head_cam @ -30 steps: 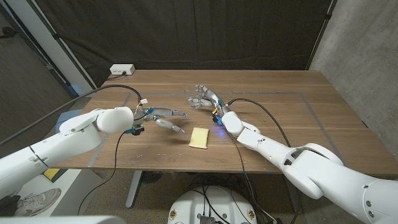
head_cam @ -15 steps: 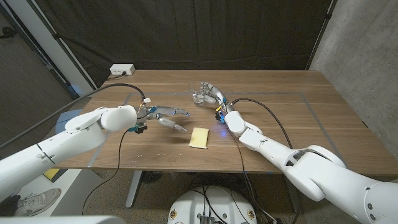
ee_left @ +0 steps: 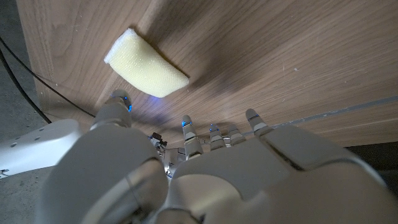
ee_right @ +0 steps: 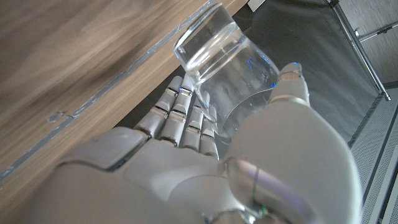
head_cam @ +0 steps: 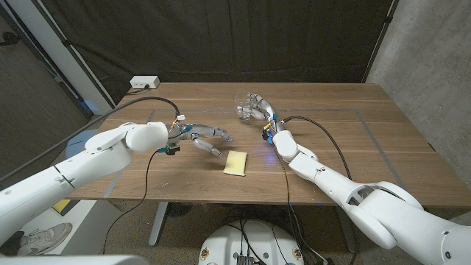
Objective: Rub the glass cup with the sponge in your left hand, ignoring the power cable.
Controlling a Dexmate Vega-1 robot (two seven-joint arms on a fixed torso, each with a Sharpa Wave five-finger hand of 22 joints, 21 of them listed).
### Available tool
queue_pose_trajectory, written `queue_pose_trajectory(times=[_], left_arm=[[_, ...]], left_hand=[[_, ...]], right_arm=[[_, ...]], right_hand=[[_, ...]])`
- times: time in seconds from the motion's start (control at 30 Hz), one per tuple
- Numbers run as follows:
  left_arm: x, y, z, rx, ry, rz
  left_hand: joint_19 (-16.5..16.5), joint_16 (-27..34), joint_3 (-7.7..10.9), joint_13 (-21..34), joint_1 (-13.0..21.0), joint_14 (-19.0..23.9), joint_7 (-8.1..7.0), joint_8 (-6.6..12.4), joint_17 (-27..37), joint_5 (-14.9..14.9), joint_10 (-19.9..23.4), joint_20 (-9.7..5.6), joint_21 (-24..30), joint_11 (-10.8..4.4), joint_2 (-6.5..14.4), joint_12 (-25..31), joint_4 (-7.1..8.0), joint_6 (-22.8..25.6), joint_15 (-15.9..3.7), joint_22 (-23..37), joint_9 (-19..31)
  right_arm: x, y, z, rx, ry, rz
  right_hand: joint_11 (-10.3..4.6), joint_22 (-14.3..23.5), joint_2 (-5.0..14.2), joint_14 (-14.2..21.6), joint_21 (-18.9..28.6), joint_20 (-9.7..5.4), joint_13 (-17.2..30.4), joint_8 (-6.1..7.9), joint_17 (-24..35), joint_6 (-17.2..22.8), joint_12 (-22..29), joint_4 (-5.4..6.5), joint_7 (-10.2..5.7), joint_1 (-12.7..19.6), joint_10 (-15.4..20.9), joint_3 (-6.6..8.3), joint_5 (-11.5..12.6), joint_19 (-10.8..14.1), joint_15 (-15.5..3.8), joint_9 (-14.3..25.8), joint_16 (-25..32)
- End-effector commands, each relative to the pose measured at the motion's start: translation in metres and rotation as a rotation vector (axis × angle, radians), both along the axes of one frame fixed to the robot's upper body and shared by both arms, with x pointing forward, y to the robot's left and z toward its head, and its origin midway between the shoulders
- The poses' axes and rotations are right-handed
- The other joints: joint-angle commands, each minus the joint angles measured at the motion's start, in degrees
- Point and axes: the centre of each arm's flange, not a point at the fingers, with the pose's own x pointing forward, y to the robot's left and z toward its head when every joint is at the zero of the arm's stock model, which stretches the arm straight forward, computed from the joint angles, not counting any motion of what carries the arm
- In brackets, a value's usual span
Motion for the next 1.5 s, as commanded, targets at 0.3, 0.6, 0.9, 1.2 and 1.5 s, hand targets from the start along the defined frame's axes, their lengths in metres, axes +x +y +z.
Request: queue_pose_trajectory(times=[0.3, 0.6, 0.9, 1.2, 1.5], left_arm=[[-0.006, -0.017, -0.003, 0.119, -0.09, 0.001], [-0.005, -0.028, -0.004, 0.196, -0.143, 0.017], [-0.002, -0.045, -0.005, 0.274, -0.169, 0.007], [-0.007, -0.061, -0.011, 0.36, -0.223, -0.021], [-0.009, -0.068, -0.019, 0.448, -0.284, 0.012]], left_hand=[[1.83, 0.75, -0.41, -0.03, 3.84, 1.84, -0.06, 2.69, -0.08, 1.6, 2.97, 0.24, 0.31, -1.15, -0.16, 0.89, -1.29, 8.87, -0.15, -0.04, 0.07], [1.96, 0.7, -0.89, -0.05, 4.12, 1.95, -0.16, 2.4, -0.07, 1.83, 2.82, -0.08, 0.26, -1.33, -0.75, 0.72, -1.39, 8.89, -0.7, -0.07, -0.09], [1.4, 0.41, -1.74, -0.05, 3.86, 1.31, -0.14, 1.13, 0.03, 2.1, 1.74, -0.27, -0.09, -1.16, -1.33, 0.15, -1.08, 7.07, -0.71, -0.07, -0.33], [1.43, 0.4, -2.0, -0.05, 3.92, 1.31, -0.2, 0.81, 0.06, 2.26, 1.92, -0.07, -0.15, -1.09, -1.34, 0.16, -0.96, 6.87, -0.71, -0.06, -0.38], [1.53, 0.41, -2.35, -0.07, 4.07, 1.43, -0.03, 1.24, 0.09, 2.56, 2.13, -0.13, -0.22, -1.73, -1.18, 0.15, -0.76, 8.84, -0.99, -0.06, -0.39]], right_arm=[[-0.014, -0.018, 0.001, 0.07, -0.021, -0.03], [-0.016, -0.019, 0.001, 0.081, -0.023, -0.032], [-0.018, -0.02, 0.001, 0.078, -0.026, -0.031], [-0.018, -0.022, 0.001, 0.08, -0.031, -0.034], [-0.018, -0.024, 0.0, 0.082, -0.03, -0.032]], right_hand=[[-5.95, 0.33, 3.4, 1.03, 0.79, -4.81, 0.74, 0.02, 0.12, 9.38, 0.84, -0.25, -8.42, 3.55, 6.45, -0.33, -0.39, 0.63, -10.07, 0.24, -0.73], [-5.69, 0.38, 3.44, 1.27, 1.04, -4.77, 0.93, -0.12, 0.12, 9.6, 0.85, 0.01, -8.0, 3.33, 5.81, -0.52, -0.5, 0.63, -10.13, 0.22, -1.29], [-5.65, 0.4, 3.49, 1.24, 1.13, -4.79, 1.03, -0.24, 0.12, 9.66, 1.03, 0.07, -7.98, 3.38, 5.86, -0.57, -0.55, 0.49, -10.12, 0.22, -1.7], [-5.65, 0.42, 3.66, 1.46, 1.25, -4.91, 1.14, -0.36, 0.18, 9.68, 1.11, 0.09, -8.04, 3.54, 5.68, -0.54, -0.58, 0.42, -10.2, 0.22, -1.97], [-5.64, 0.43, 3.61, 1.56, 1.39, -4.95, 1.27, -0.49, 0.23, 9.74, 1.32, 0.05, -7.96, 3.72, 5.75, -0.6, -0.64, 0.36, -10.19, 0.23, -2.37]])
